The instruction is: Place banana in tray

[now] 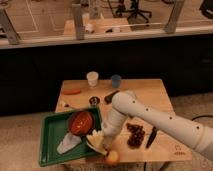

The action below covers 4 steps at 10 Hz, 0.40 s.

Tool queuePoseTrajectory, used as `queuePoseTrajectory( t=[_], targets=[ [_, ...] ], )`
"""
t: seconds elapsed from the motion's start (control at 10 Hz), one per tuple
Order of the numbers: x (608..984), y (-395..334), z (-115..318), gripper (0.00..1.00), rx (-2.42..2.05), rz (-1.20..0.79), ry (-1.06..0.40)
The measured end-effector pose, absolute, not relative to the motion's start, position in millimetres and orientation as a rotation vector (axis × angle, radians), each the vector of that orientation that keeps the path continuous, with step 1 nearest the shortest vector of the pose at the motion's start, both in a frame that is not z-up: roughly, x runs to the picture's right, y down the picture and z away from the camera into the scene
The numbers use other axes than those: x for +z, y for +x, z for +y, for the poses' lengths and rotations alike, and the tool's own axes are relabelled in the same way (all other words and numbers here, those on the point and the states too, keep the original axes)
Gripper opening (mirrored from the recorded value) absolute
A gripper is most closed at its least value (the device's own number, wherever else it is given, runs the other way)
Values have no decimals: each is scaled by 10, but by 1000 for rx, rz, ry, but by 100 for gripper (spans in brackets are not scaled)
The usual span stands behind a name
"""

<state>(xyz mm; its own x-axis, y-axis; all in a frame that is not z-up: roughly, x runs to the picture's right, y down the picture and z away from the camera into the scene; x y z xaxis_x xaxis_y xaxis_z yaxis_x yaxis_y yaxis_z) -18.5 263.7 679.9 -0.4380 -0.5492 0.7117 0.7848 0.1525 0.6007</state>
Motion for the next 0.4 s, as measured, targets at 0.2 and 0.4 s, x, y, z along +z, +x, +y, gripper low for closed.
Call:
queuePoseTrajectory(
  t=[0.2,0.4],
  targets=[
    [6787,-136,2626,80,-1505,-1317,-217],
    [6766,-13,2626,80,-1420,-1337,-93]
  ],
)
